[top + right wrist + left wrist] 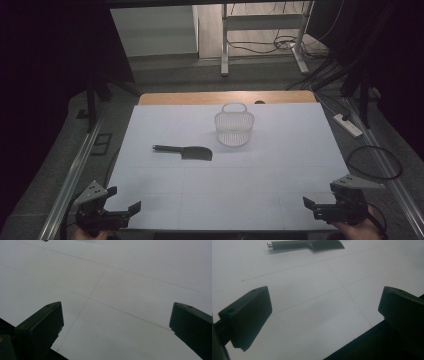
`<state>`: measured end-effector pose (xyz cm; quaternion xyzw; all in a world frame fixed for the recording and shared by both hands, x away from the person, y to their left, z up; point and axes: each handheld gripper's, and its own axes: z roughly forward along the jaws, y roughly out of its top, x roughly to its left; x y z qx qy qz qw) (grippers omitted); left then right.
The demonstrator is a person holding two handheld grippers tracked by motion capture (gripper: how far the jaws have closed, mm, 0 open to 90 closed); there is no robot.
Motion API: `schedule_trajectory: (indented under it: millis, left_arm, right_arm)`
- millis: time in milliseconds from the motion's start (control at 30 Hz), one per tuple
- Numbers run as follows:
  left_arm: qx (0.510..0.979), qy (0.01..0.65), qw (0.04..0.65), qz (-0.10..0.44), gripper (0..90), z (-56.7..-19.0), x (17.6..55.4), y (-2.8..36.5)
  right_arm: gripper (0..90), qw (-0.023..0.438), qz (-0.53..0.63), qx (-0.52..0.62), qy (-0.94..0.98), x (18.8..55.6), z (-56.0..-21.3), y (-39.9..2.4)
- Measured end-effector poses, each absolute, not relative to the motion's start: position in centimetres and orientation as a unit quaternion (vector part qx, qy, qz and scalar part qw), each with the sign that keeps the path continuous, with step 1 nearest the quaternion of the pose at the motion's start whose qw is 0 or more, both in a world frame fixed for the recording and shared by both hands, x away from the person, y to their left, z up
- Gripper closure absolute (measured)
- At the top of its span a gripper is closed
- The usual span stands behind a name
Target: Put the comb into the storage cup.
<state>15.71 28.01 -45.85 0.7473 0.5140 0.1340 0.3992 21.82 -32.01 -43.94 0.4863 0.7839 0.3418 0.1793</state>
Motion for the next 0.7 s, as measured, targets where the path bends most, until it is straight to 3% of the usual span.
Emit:
schedule_trajectory:
  millis: [700]
  left_arm:
    - [0.749, 0.514, 0.4, 0.125, 0.0, -45.79, 15.89, 28.0]
  right_arm:
    - [0.4, 0.183, 0.343, 0.478, 0.788, 21.78, -43.89, -31.86]
